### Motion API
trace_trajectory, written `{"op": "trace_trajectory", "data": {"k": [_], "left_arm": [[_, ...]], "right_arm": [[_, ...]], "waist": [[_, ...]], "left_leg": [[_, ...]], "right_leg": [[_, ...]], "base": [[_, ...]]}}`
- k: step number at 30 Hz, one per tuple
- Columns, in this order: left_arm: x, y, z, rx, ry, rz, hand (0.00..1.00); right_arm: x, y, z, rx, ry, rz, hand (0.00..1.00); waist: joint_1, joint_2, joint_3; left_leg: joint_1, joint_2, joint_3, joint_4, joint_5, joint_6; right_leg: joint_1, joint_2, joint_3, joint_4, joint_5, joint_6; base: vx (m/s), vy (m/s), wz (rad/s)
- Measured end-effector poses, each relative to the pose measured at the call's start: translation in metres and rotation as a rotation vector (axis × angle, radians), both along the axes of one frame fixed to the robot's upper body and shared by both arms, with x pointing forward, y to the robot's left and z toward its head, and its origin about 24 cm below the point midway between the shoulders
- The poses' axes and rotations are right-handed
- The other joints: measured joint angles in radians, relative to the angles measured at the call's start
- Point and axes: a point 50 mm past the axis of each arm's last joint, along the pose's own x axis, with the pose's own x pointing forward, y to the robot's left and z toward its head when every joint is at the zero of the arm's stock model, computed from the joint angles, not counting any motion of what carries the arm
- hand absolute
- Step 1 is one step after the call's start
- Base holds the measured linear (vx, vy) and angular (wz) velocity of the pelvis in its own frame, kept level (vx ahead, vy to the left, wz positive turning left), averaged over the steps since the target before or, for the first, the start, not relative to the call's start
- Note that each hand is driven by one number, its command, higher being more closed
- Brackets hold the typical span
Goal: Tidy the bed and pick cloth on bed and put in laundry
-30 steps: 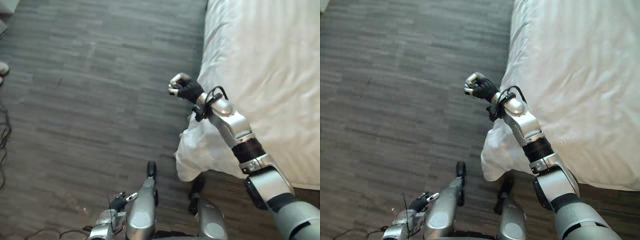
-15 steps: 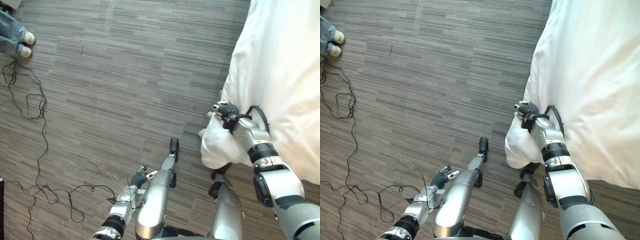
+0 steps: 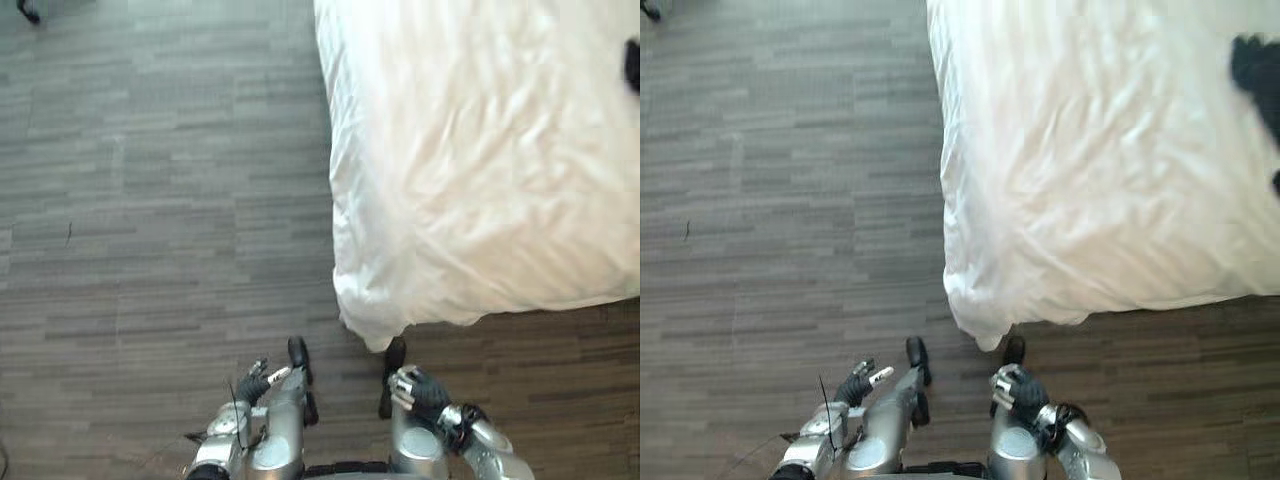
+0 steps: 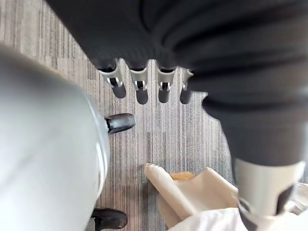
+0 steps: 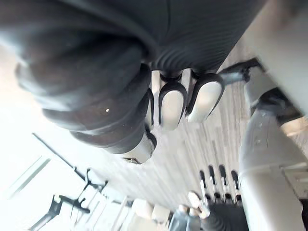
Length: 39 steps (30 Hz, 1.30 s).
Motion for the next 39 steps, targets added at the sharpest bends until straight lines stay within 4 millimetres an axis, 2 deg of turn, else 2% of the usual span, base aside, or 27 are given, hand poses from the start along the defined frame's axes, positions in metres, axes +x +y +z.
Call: {"op": "trace_trajectory", "data": {"k": [2,3,4,5,6,7,8,10,11,13,14,15,17,18,19,22,26,29,30,31,32,33,34,36,38,39], "left_arm": [[-0.012,0.001,-0.006,0.013,0.055,-0.013,0.0],[-0.013,0.001,-0.007,0.015,0.063,-0.017,0.0],[-0.016,0.0,-0.008,0.015,0.083,-0.025,0.0],[-0.016,-0.001,-0.009,0.015,0.086,-0.026,0.0],[-0.017,-0.002,-0.009,0.015,0.091,-0.032,0.0],[-0.016,-0.003,-0.009,0.013,0.093,-0.041,0.0],[-0.016,-0.005,-0.009,0.012,0.094,-0.049,0.0],[-0.009,-0.011,-0.008,0.001,0.084,-0.083,0.0],[-0.005,-0.013,-0.007,-0.004,0.074,-0.086,0.0],[0.018,-0.018,0.002,-0.009,0.006,-0.11,0.0],[0.023,-0.019,0.004,-0.011,-0.012,-0.112,0.0],[0.027,-0.02,0.006,-0.022,-0.029,-0.101,0.0],[0.03,-0.019,0.007,-0.027,-0.049,-0.082,0.0],[0.033,-0.019,0.009,-0.019,-0.059,-0.079,0.0],[0.035,-0.019,0.009,-0.014,-0.064,-0.077,0.0],[0.039,-0.022,0.012,-0.006,-0.087,-0.092,0.0],[0.04,-0.019,0.012,-0.005,-0.096,-0.061,0.0],[0.04,-0.012,0.013,-0.02,-0.102,0.02,0.0],[0.04,-0.01,0.013,-0.025,-0.106,0.034,0.0],[0.041,-0.011,0.014,-0.04,-0.115,0.05,0.0],[0.042,-0.013,0.014,-0.051,-0.118,0.057,0.0],[0.043,-0.02,0.014,-0.072,-0.121,0.062,0.0],[0.042,-0.025,0.013,-0.093,-0.117,0.082,0.0],[0.04,-0.028,0.011,-0.107,-0.108,0.104,0.0],[0.039,-0.029,0.011,-0.115,-0.107,0.12,0.0],[0.035,-0.026,0.009,-0.116,-0.1,0.145,0.0]], "right_arm": [[0.017,0.019,0.032,0.102,-0.168,0.013,1.0],[0.024,0.023,0.043,0.138,-0.211,-0.009,1.0],[0.044,0.03,0.072,0.227,-0.315,-0.096,1.0],[0.048,0.03,0.077,0.247,-0.333,-0.116,1.0],[0.065,0.031,0.099,0.304,-0.394,-0.191,1.0],[0.083,0.027,0.118,0.33,-0.447,-0.27,1.0],[0.093,0.023,0.126,0.333,-0.471,-0.305,1.0],[0.131,0.002,0.17,0.328,-0.566,-0.465,1.0],[0.141,-0.004,0.182,0.324,-0.592,-0.498,1.0],[0.175,-0.031,0.223,0.27,-0.642,-0.631,1.0],[0.182,-0.039,0.229,0.248,-0.641,-0.666,1.0],[0.191,-0.059,0.23,0.188,-0.599,-0.746,1.0],[0.197,-0.087,0.207,0.097,-0.458,-0.866,1.0],[0.195,-0.096,0.201,0.085,-0.436,-0.898,1.0],[0.193,-0.097,0.204,0.094,-0.456,-0.899,1.0],[0.187,-0.105,0.202,0.101,-0.458,-0.935,1.0],[0.168,-0.116,0.18,0.215,-0.414,-1.043,1.0],[0.14,-0.114,0.136,0.275,-0.32,-1.127,1.0],[0.124,-0.115,0.111,0.27,-0.238,-1.179,1.0],[0.098,-0.123,0.073,0.213,-0.085,-1.267,1.0],[0.082,-0.126,0.052,0.167,-0.002,-1.306,1.0],[0.041,-0.131,0.008,0.049,0.195,-1.361,0.0],[0.002,-0.132,-0.021,-0.055,0.338,-1.385,0.0],[-0.049,-0.123,-0.047,-0.179,0.491,-1.368,0.0],[-0.082,-0.113,-0.06,-0.289,0.565,-1.285,0.0],[-0.089,-0.107,-0.064,-0.326,0.578,-1.215,0.0]], "waist": [[0.003,-0.001,-0.069],[0.006,-0.001,-0.081],[0.01,-0.002,-0.096],[0.011,-0.002,-0.098],[0.011,0.0,-0.102],[0.01,0.008,-0.099],[0.011,0.011,-0.097],[0.013,0.045,-0.065],[0.01,0.056,-0.044],[0.01,0.098,0.051],[0.009,0.108,0.073],[0.014,0.132,0.089],[0.025,0.149,0.099],[0.024,0.155,0.111],[0.018,0.154,0.122],[0.009,0.153,0.122],[-0.006,0.14,0.128],[-0.03,0.094,0.133],[-0.045,0.072,0.131],[-0.045,0.053,0.131],[-0.044,0.05,0.13],[-0.046,0.051,0.13],[-0.051,0.053,0.129],[-0.078,0.053,0.128],[-0.082,0.053,0.107],[-0.081,0.051,0.074]], "left_leg": [[0.04,0.001,0.002,-0.004,-0.007,-0.009],[0.047,0.001,0.005,-0.005,-0.008,-0.011],[0.062,0.001,0.01,-0.005,-0.01,-0.013],[0.065,0.001,0.011,-0.005,-0.01,-0.013],[0.068,0.001,0.015,-0.005,-0.01,-0.013],[0.065,-0.001,0.019,-0.005,-0.01,-0.012],[0.062,0.0,0.02,-0.005,-0.01,-0.013],[0.027,-0.004,0.023,-0.002,-0.01,-0.017],[0.014,-0.007,0.023,0.004,-0.009,-0.017],[-0.051,-0.019,0.022,0.025,-0.009,-0.017],[-0.073,-0.022,0.021,0.025,-0.007,-0.017],[-0.116,-0.022,0.015,0.017,0.021,-0.013],[-0.165,-0.021,0.012,-0.004,0.045,-0.009],[-0.176,-0.02,0.012,-0.004,0.055,0.004],[-0.177,-0.021,0.019,-0.004,0.064,0.015],[-0.178,-0.033,0.031,-0.004,0.059,0.013],[-0.17,-0.028,0.039,-0.003,0.045,-0.002],[-0.142,-0.016,0.051,0.007,0.027,-0.005],[-0.126,-0.014,0.058,0.01,0.019,-0.006],[-0.109,-0.009,0.077,0.015,0.006,-0.01],[-0.105,-0.003,0.087,0.02,-0.002,-0.005],[-0.089,-0.001,0.1,0.021,-0.008,-0.007],[-0.071,0.002,0.111,0.02,-0.014,-0.013],[-0.028,0.009,0.138,0.018,-0.018,-0.019],[0.021,0.021,0.163,0.017,-0.023,-0.026],[0.035,0.03,0.168,0.016,-0.024,-0.027]], "right_leg": [[0.047,0.003,-0.01,-0.017,-0.005,0.001],[0.053,0.002,-0.01,-0.017,-0.005,0.001],[0.067,0.002,-0.006,-0.02,-0.005,0.001],[0.069,0.002,-0.005,-0.019,-0.005,0.001],[0.069,0.001,-0.001,-0.018,-0.004,0.001],[0.064,-0.001,0.004,-0.015,0.0,0.002],[0.056,-0.003,0.009,-0.012,0.002,0.001],[-0.003,-0.016,0.026,0.024,0.004,-0.001],[-0.022,-0.022,0.03,0.038,0.003,-0.001],[-0.106,-0.042,0.047,0.094,0.002,-0.001],[-0.127,-0.045,0.048,0.1,0.003,0.0],[-0.171,-0.043,0.047,0.101,0.02,-0.005],[-0.228,-0.037,0.047,0.099,0.031,-0.006],[-0.24,-0.036,0.049,0.1,0.034,-0.006],[-0.248,-0.036,0.059,0.102,0.036,-0.006],[-0.252,-0.038,0.073,0.096,0.033,-0.002],[-0.249,-0.037,0.07,0.103,0.017,0.0],[-0.229,-0.035,0.076,0.129,-0.009,-0.004],[-0.215,-0.031,0.079,0.131,-0.016,-0.004],[-0.208,-0.026,0.095,0.136,-0.023,-0.005],[-0.206,-0.024,0.101,0.138,-0.027,-0.003],[-0.2,-0.023,0.109,0.143,-0.036,-0.005],[-0.193,-0.02,0.118,0.151,-0.046,-0.005],[-0.163,-0.014,0.126,0.167,-0.065,-0.007],[-0.122,-0.004,0.127,0.174,-0.084,-0.013],[-0.111,-0.002,0.126,0.178,-0.093,-0.014]], "base": [[0.08,-0.016,0.08],[0.0,0.0,0.0],[0.01,0.009,-0.05],[-0.02,0.012,-0.09],[-0.05,0.015,-0.07],[-0.06,0.021,-0.09],[-0.08,0.024,-0.13],[-0.14,0.039,-0.13],[-0.18,0.062,-0.08],[-0.18,0.059,-0.03],[-0.13,0.033,0.07],[-0.05,0.016,0.08],[0.02,-0.001,0.04],[0.1,-0.021,-0.09],[0.14,-0.021,-0.17],[0.12,0.003,-0.1],[0.1,-0.007,0.05],[0.11,-0.042,-0.1],[0.12,-0.025,-0.24],[0.07,-0.013,-0.3],[0.1,-0.033,-0.39],[0.11,-0.04,-0.34],[0.14,-0.047,-0.35],[0.12,-0.037,-0.21],[0.1,-0.051,-0.13],[0.09,-0.046,-0.1]]}}
